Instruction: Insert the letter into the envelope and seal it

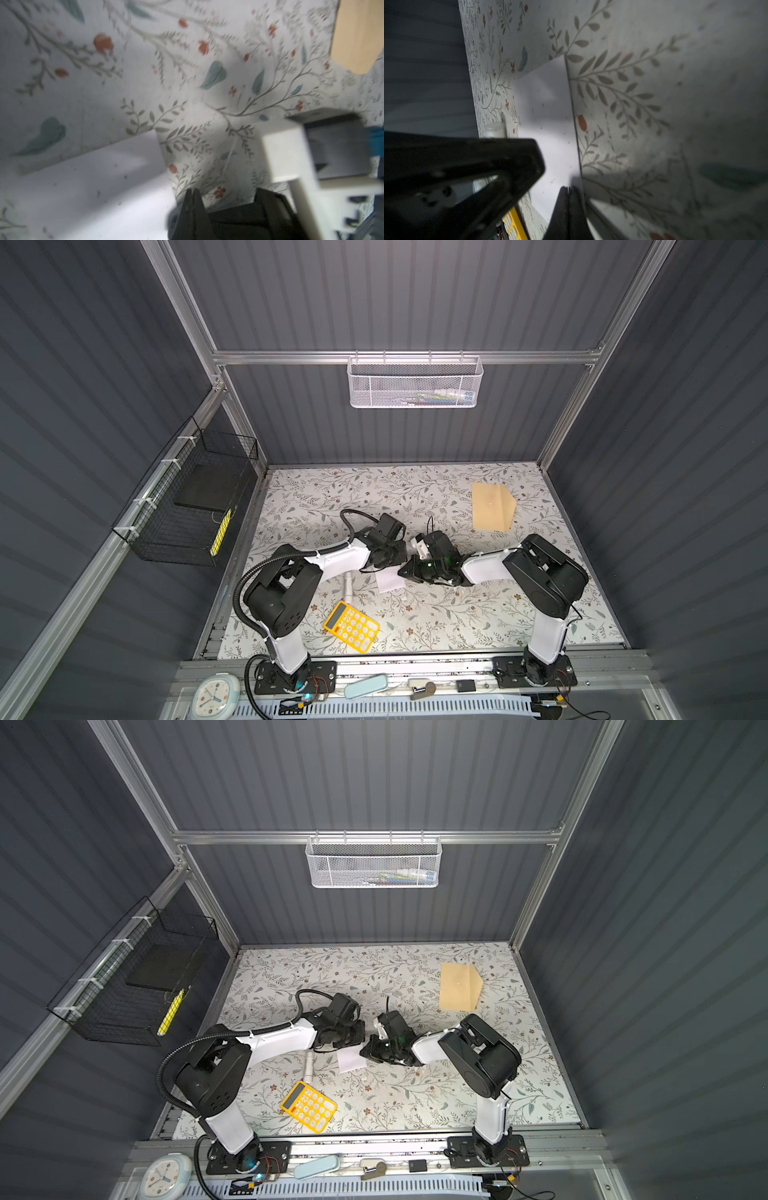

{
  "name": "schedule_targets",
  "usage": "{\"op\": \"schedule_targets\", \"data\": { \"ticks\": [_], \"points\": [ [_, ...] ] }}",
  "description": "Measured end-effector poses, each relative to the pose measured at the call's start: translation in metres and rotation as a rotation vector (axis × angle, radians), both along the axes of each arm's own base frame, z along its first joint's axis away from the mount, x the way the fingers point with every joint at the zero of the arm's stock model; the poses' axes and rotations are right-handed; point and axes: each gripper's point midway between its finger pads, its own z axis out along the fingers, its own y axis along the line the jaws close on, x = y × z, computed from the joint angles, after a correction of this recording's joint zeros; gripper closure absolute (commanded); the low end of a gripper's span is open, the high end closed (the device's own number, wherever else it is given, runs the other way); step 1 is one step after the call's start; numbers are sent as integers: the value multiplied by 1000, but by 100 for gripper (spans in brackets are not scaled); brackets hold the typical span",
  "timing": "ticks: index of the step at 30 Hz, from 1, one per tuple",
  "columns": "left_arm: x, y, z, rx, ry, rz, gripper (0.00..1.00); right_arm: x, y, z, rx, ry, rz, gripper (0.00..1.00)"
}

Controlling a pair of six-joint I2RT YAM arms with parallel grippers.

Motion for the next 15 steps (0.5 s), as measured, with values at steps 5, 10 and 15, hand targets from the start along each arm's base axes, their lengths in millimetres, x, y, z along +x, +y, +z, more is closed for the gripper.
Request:
{"op": "schedule_targets", "data": {
  "ticks": [5,10,15],
  "points": [
    [-6,7,-13,25,31,12,100,0,0,0,0,0,1,98],
    [-6,10,-15,41,31,22,100,-1,1,0,-2,-3,3,98],
    [-6,9,-17,26,21,29,100,-6,0,0,-5,-1,6,98]
  ]
}}
